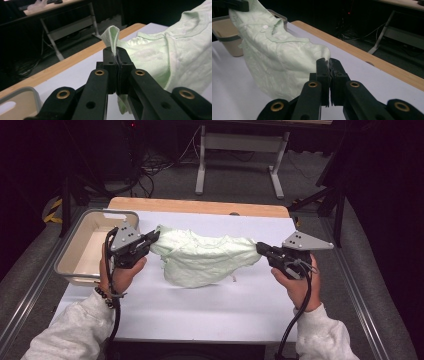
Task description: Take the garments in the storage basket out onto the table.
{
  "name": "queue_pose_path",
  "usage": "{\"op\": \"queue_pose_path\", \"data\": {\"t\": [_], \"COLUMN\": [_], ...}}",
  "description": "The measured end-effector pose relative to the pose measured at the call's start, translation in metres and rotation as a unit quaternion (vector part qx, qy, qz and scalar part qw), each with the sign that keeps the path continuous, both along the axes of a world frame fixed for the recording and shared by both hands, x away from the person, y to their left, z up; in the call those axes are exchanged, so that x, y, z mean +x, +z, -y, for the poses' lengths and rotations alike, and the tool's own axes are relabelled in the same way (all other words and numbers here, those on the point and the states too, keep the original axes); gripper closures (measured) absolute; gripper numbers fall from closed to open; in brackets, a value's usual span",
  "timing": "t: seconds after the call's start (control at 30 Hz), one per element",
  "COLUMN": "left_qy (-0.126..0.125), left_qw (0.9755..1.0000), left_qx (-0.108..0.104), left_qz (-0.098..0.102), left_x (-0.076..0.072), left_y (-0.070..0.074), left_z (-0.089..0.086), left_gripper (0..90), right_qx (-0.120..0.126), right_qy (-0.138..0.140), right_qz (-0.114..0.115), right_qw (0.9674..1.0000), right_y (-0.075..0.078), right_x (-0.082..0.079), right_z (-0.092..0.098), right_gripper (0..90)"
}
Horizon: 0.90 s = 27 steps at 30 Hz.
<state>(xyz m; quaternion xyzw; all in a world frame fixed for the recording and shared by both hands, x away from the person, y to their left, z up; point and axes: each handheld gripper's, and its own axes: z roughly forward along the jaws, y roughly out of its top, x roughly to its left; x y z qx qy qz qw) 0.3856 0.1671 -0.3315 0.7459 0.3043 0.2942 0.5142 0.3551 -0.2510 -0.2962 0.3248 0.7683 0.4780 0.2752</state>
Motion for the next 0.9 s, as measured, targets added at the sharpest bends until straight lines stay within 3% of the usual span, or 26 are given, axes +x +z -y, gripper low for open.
{"op": "queue_pose_path", "data": {"t": [0.13,0.23,0.3,0.43,0.57,0.63,0.87,0.9], "left_qy": [-0.019,-0.023,-0.023,-0.027,-0.021,-0.016,0.015,0.024], "left_qw": [0.9998,0.9995,0.9992,0.9991,0.9996,0.9997,0.9996,0.9991], "left_qx": [-0.003,-0.007,-0.015,-0.022,-0.017,-0.012,0.011,0.009], "left_qz": [0.003,0.022,0.029,0.023,0.011,-0.013,-0.022,-0.033], "left_x": [-0.015,-0.032,-0.039,-0.047,-0.044,-0.033,-0.011,0.000], "left_y": [0.004,0.008,0.008,0.002,-0.008,-0.020,-0.037,-0.042], "left_z": [-0.004,-0.006,-0.008,-0.007,-0.005,-0.002,0.006,0.008], "left_gripper": [88.2,88.2,88.2,88.2,88.2,88.2,88.1,88.1], "right_qx": [0.006,0.019,0.028,0.025,0.029,0.037,0.034,0.028], "right_qy": [0.005,0.005,0.011,0.016,0.012,0.014,0.001,-0.006], "right_qz": [0.020,0.040,0.041,0.041,0.042,0.035,-0.009,-0.015], "right_qw": [0.9998,0.9990,0.9987,0.9987,0.9986,0.9986,0.9994,0.9995], "right_y": [0.010,0.017,0.018,0.013,0.007,0.001,-0.025,-0.029], "right_x": [-0.021,-0.036,-0.045,-0.057,-0.061,-0.058,-0.026,-0.020], "right_z": [0.002,0.007,0.009,0.009,0.011,0.010,0.004,0.002], "right_gripper": [87.4,87.4,87.3,87.4,87.3,87.3,87.2,87.2]}}
